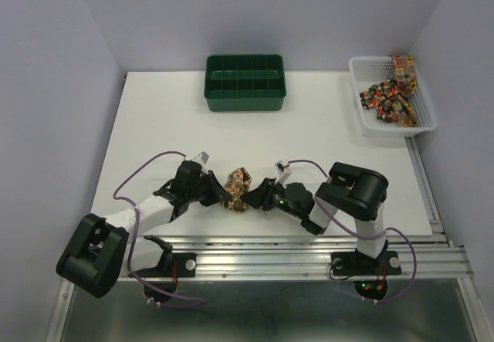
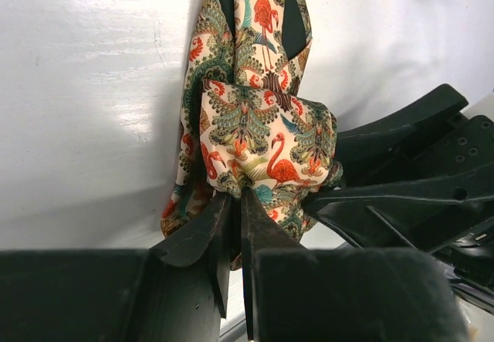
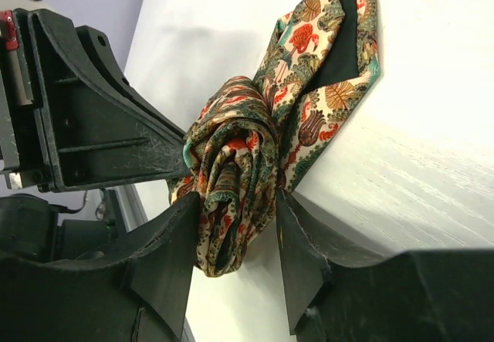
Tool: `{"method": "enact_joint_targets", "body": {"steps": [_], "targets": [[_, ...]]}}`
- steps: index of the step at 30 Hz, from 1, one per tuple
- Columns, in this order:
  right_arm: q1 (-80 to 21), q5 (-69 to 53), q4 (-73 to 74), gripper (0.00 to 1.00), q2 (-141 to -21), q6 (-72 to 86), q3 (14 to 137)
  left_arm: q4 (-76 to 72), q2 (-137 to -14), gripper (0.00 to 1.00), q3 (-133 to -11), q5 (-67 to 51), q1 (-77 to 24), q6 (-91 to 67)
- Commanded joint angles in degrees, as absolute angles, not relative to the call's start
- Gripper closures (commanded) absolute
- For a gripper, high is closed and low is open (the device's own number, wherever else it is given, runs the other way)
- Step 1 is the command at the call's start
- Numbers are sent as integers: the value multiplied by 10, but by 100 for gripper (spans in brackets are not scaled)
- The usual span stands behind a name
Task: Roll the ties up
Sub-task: Roll the tie
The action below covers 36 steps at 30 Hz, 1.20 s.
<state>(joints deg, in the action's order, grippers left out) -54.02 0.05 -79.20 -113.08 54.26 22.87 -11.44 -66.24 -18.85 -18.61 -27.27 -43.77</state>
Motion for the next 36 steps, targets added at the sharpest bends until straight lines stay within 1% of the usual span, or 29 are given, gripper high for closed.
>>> {"method": "enact_joint_targets", "body": {"steps": [1,3,5,9,11,13,16,19,23,26,27,36], "targets": [[-534,27,-773,50,-1100,469,210,-62,-658,90,-199,-166,-272,-401],[-534,17,-750,50,-1075,447,213,-62,-657,89,-201,-170,-272,-398],[-534,-30,-729,43,-1064,407,227,-62,-655,89,-203,-172,-272,-396],[-534,-77,-773,42,-1049,375,224,-61,-646,89,-206,-179,-272,-393],[-534,-78,-753,47,-1036,358,231,-60,-639,88,-205,-180,-272,-393],[-534,-72,-726,57,-1027,343,236,-59,-636,88,-205,-182,-272,-394],[-534,-71,-715,69,-1026,336,237,-59,-635,88,-205,-183,-272,-392],[-534,-72,-691,76,-1038,334,247,-60,-635,85,-207,-187,-274,-390],[-534,-93,-689,80,-1058,340,268,-62,-628,77,-207,-195,-275,-388],[-534,-112,-704,81,-1074,341,276,-74,-621,68,-202,-211,-277,-388],[-534,-117,-710,80,-1080,340,277,-76,-619,62,-201,-214,-278,-389],[-534,-144,-730,80,-1099,354,280,-83,-632,60,-204,-215,-279,-387]]}}
